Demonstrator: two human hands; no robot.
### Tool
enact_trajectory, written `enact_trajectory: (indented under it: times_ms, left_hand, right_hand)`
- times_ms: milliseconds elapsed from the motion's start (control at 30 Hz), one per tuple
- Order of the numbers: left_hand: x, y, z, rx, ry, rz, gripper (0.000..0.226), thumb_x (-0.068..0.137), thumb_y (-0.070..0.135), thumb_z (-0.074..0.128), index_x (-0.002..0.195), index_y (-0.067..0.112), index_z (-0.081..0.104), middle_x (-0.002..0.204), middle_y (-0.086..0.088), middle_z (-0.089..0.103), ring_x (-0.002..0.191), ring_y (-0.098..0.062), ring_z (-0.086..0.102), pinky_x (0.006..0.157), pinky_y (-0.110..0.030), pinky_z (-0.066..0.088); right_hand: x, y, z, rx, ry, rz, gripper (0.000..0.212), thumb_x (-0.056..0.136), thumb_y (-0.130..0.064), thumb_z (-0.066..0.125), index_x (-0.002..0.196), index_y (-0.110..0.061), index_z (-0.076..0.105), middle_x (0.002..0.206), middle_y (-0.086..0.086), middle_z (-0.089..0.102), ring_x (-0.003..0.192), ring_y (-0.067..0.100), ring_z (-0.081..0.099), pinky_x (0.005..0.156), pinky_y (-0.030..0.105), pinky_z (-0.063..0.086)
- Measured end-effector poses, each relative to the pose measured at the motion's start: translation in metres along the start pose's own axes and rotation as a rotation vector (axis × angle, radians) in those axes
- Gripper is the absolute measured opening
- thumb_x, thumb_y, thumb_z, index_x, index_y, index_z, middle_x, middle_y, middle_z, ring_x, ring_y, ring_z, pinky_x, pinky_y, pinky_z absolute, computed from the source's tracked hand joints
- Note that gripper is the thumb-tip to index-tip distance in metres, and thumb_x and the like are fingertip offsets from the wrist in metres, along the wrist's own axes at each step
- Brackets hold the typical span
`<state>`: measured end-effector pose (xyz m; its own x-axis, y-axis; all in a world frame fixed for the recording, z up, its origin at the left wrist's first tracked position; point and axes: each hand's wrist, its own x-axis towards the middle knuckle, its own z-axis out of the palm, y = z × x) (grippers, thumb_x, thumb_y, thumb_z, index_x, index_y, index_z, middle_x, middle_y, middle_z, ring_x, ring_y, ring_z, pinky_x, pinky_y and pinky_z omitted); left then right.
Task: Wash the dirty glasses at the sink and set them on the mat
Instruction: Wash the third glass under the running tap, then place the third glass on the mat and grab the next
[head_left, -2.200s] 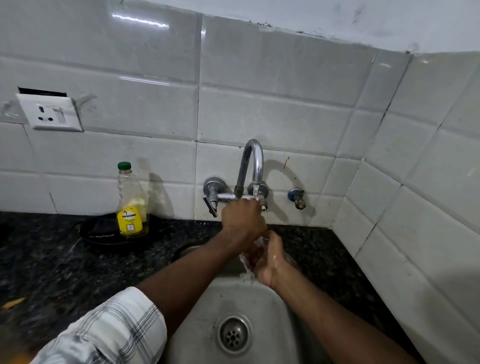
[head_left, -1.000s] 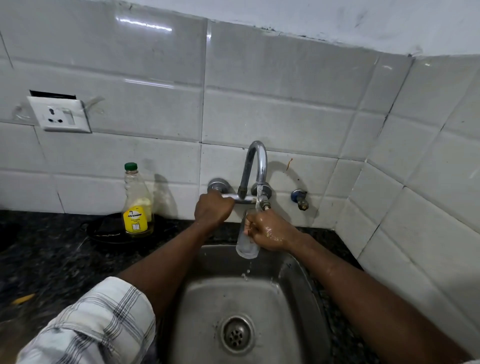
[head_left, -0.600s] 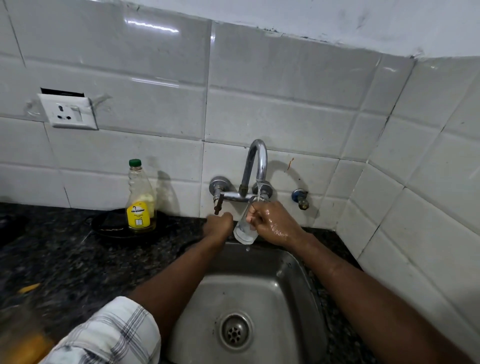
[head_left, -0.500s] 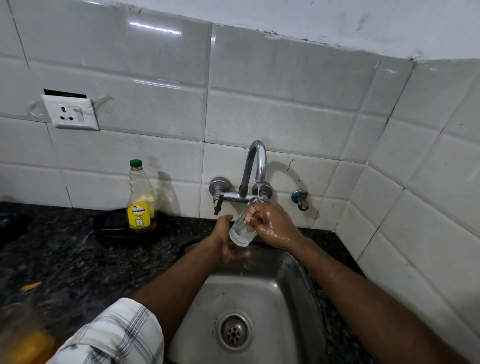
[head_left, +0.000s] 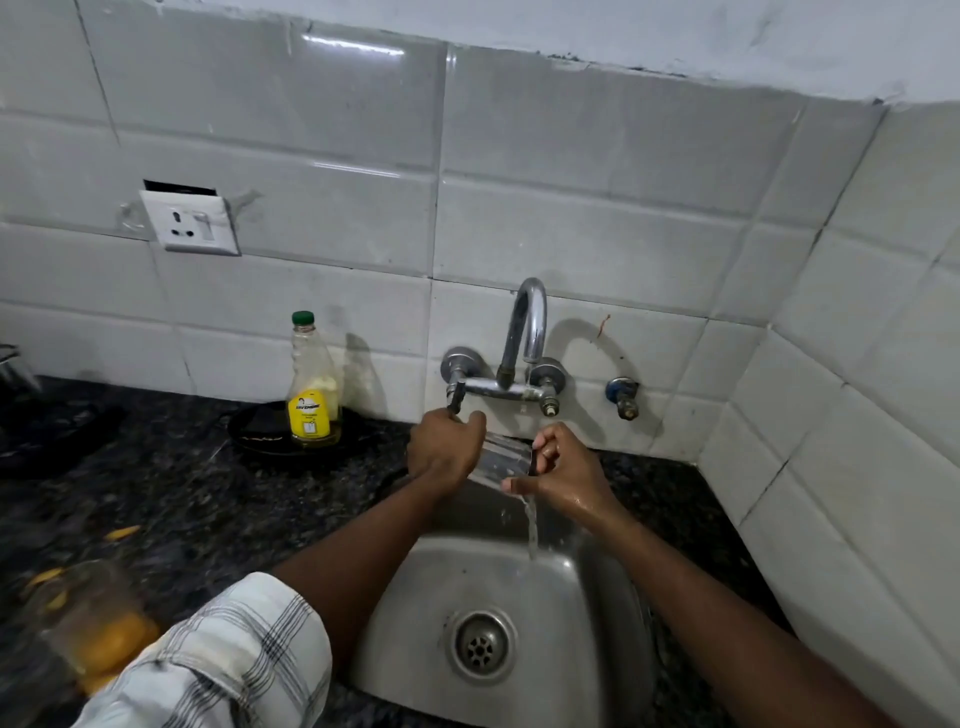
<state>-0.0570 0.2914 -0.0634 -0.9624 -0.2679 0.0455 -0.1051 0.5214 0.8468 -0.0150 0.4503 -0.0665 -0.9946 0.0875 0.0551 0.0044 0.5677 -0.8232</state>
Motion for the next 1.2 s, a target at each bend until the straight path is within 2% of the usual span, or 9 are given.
enact_trajectory:
  times_ms: [133,267,433,533,667,767,867,967,1200]
  left_hand:
    - [-0.003,0.01,-0.01,0.302,0.017,0.236,0.039,0.086,0.048,0.05,0.093,0.014,0.067,0.089,-0.007,0.07,0.08,-0.026,0.063,0.072,-0.033,0.052]
    - [-0.014,0.017,-0.017,0.298,0.027,0.327,0.037,0.094,0.044,0.043,0.1,0.014,0.064,0.094,-0.008,0.068,0.087,-0.026,0.063,0.077,-0.037,0.051]
    - [-0.009,-0.016,-0.035,-0.136,0.117,0.056,0.049,0.102,0.047,0.035,0.1,0.007,0.063,0.108,-0.02,0.067,0.099,-0.035,0.061,0.084,-0.039,0.046]
    - [-0.004,-0.046,-0.05,-0.028,0.071,-0.133,0.043,0.099,0.039,0.043,0.105,0.004,0.067,0.115,-0.022,0.066,0.108,-0.038,0.06,0.09,-0.039,0.047]
    - [0.003,-0.08,-0.073,0.145,-0.061,-0.208,0.018,0.082,0.021,0.061,0.084,0.008,0.073,0.097,-0.015,0.072,0.096,-0.032,0.068,0.082,-0.033,0.054]
    - [0.017,-0.099,-0.09,0.198,-0.077,-0.21,0.021,0.08,0.024,0.063,0.091,0.009,0.073,0.1,-0.013,0.072,0.097,-0.031,0.068,0.084,-0.037,0.057]
    - [0.041,-0.117,-0.122,0.242,-0.078,-0.179,0.03,0.079,0.033,0.065,0.094,0.008,0.073,0.098,-0.014,0.072,0.094,-0.031,0.069,0.08,-0.038,0.058]
    - [0.069,-0.14,-0.166,0.271,-0.065,-0.167,0.038,0.072,0.043,0.07,0.09,0.01,0.073,0.095,-0.013,0.072,0.092,-0.03,0.069,0.076,-0.036,0.056]
    - [0.117,-0.234,-0.291,0.429,0.057,-0.288,0.034,0.087,0.03,0.058,0.108,0.006,0.067,0.112,-0.019,0.066,0.106,-0.038,0.064,0.083,-0.038,0.052]
  right_hand:
    - [0.008,-0.009,0.018,-0.135,-0.237,-0.209,0.1,0.059,-0.035,0.092,0.141,-0.021,0.036,0.135,-0.001,0.051,0.121,0.013,0.049,0.101,0.034,0.046]
    - [0.013,-0.023,0.046,-0.074,-0.202,-0.25,0.072,0.063,-0.024,0.091,0.125,-0.015,0.056,0.113,0.001,0.069,0.104,0.015,0.065,0.093,0.037,0.055]
    - [0.016,-0.014,0.081,0.227,-0.156,-0.137,0.06,0.06,-0.018,0.092,0.114,-0.02,0.065,0.103,-0.006,0.072,0.095,0.009,0.068,0.083,0.031,0.059]
    - [0.012,-0.011,0.111,0.329,-0.114,-0.045,0.051,0.063,-0.004,0.089,0.107,-0.016,0.065,0.099,0.001,0.072,0.089,0.015,0.068,0.073,0.021,0.056]
    - [0.014,-0.012,0.138,0.54,-0.226,0.105,0.039,0.072,0.003,0.079,0.104,-0.009,0.061,0.091,0.014,0.07,0.079,0.028,0.068,0.069,0.037,0.056]
    - [0.021,-0.031,0.158,0.698,-0.308,0.21,0.022,0.077,-0.009,0.074,0.078,-0.022,0.056,0.068,0.004,0.051,0.05,0.012,0.05,0.048,0.026,0.042]
    - [0.034,-0.06,0.192,0.762,-0.299,0.211,0.029,0.056,-0.022,0.08,0.077,-0.018,0.06,0.069,0.007,0.054,0.058,0.02,0.053,0.061,0.033,0.049]
    - [0.051,-0.087,0.238,0.624,-0.246,0.067,0.03,0.064,-0.014,0.08,0.092,-0.014,0.069,0.085,0.005,0.072,0.078,0.023,0.066,0.072,0.035,0.056]
    - [0.093,-0.158,0.36,0.347,-0.155,-0.075,0.075,0.042,-0.042,0.088,0.11,-0.025,0.063,0.101,-0.001,0.073,0.095,0.021,0.068,0.083,0.039,0.057]
